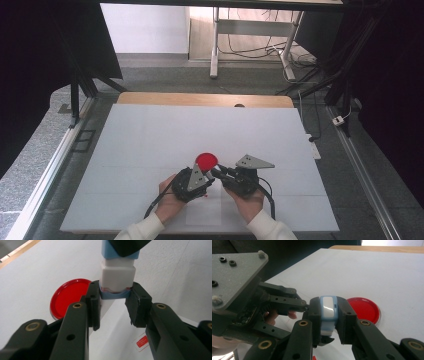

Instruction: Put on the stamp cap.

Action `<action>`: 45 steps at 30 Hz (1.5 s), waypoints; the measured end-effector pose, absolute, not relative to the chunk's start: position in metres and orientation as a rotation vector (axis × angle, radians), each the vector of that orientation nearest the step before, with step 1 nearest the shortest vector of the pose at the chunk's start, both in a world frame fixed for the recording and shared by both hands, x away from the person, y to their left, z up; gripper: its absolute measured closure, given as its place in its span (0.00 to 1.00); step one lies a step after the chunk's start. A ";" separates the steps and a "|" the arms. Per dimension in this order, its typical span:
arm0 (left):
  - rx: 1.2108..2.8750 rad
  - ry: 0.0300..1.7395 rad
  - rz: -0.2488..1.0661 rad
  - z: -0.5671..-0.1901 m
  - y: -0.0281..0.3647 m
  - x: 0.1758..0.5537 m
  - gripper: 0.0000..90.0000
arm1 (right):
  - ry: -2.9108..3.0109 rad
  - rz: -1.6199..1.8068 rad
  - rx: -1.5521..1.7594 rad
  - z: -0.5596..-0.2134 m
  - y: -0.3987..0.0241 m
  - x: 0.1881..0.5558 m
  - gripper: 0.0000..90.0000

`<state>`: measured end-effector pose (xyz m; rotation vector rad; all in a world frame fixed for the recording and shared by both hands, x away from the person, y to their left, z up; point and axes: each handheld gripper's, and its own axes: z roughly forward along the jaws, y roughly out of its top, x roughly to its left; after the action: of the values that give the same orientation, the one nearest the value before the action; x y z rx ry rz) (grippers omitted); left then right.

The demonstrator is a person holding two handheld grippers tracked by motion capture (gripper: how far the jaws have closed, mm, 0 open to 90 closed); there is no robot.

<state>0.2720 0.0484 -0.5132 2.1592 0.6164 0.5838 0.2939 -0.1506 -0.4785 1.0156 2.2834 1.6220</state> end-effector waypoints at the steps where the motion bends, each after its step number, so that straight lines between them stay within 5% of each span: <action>1: 2.160 0.615 0.584 -0.513 0.048 0.272 0.72 | 2.285 1.622 1.017 -0.478 -0.151 0.294 0.84; 45: 2.172 0.623 0.549 -0.516 0.051 0.273 0.69 | 2.362 1.581 0.947 -0.480 -0.148 0.298 0.84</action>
<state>0.2726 0.0510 -0.5157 2.1723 0.6232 0.5487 0.2977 -0.1480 -0.4801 0.9469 2.3624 1.5814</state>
